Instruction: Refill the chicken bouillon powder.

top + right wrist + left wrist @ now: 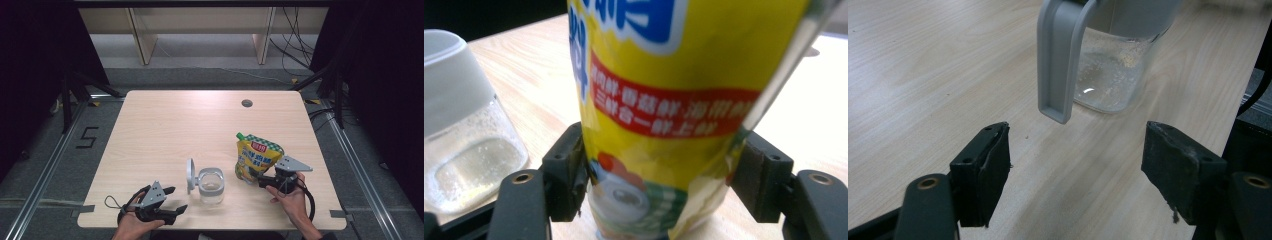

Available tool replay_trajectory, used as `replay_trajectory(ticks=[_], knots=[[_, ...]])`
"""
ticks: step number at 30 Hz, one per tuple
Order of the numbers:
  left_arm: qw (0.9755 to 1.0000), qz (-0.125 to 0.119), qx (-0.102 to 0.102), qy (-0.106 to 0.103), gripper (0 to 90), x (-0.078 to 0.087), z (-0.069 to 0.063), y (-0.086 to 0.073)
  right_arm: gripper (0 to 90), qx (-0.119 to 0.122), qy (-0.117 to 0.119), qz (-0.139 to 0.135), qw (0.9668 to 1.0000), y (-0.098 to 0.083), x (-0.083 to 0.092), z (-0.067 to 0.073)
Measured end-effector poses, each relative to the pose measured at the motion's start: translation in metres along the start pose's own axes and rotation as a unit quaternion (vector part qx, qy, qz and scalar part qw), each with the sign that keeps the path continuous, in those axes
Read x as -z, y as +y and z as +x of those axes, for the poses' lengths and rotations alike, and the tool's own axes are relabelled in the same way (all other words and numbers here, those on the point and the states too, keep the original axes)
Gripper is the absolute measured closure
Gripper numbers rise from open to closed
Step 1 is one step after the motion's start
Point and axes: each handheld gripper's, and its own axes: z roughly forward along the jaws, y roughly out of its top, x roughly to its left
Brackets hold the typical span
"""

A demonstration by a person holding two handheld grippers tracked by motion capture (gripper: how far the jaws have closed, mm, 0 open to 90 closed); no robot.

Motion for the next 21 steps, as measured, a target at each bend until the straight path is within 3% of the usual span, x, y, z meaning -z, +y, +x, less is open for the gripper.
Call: replay_trajectory(ticks=[2,4,6,7,8,9,10,11,13,14,17,18,19,20,21], knots=[[0.9999,-0.006,0.008,-0.004,26.9,-0.001,-0.001,0.0,27.9,-0.004,0.008,0.0,1.0,0.0,-0.001,0.001],[1.0,0.001,0.002,-0.005,26.9,-0.001,-0.001,0.0,25.4,0.003,0.016,-0.022,0.9996,-0.001,-0.005,0.0],[1.0,0.0,0.004,-0.005,26.9,-0.001,-0.001,0.0,24.4,0.001,0.017,-0.015,0.9998,-0.001,-0.005,0.0],[1.0,0.001,0.004,-0.005,26.9,-0.001,-0.001,0.0,23.1,0.017,0.032,-0.017,0.9992,-0.002,-0.009,-0.004],[0.9999,-0.003,-0.009,-0.006,26.9,-0.001,0.001,0.0,21.9,0.031,0.03,-0.019,0.9989,-0.002,-0.01,-0.006],[1.0,0.0,0.004,-0.006,26.9,-0.001,-0.001,0.0,21.9,0.031,0.03,-0.019,0.9989,-0.002,-0.01,-0.006],[0.9999,0.001,-0.012,-0.005,26.9,-0.001,0.0,0.0,19.5,0.03,0.04,-0.021,0.9985,-0.004,-0.014,-0.007],[1.0,0.001,0.005,-0.004,26.9,-0.001,-0.001,0.0,18.8,0.042,0.048,-0.027,0.9976,-0.004,-0.017,-0.009],[1.0,0.003,0.0,-0.003,27.0,-0.001,-0.001,0.0,18.4,0.042,0.041,-0.023,0.998,-0.005,-0.017,-0.01],[1.0,0.004,-0.001,-0.003,27.0,-0.001,0.0,0.0,18.2,0.03,0.04,-0.023,0.9985,-0.006,-0.018,-0.008],[0.9999,0.004,-0.011,0.001,27.0,-0.001,0.0,0.0,16.0,0.044,0.04,-0.033,0.9977,-0.006,-0.022,-0.01],[1.0,0.002,0.005,-0.002,27.0,-0.002,-0.001,-0.001,15.7,0.041,0.043,-0.024,0.9979,-0.006,-0.021,-0.011],[1.0,0.003,0.006,-0.003,27.1,-0.002,-0.001,-0.001,15.6,0.052,0.046,-0.033,0.9971,-0.006,-0.023,-0.012],[1.0,0.002,0.005,-0.002,27.0,-0.002,-0.001,-0.001,15.6,0.04,0.046,-0.024,0.9978,-0.007,-0.023,-0.011],[1.0,0.005,-0.007,0.0,27.0,-0.001,0.0,-0.001,15.6,0.04,0.046,-0.024,0.9978,-0.007,-0.023,-0.011]])
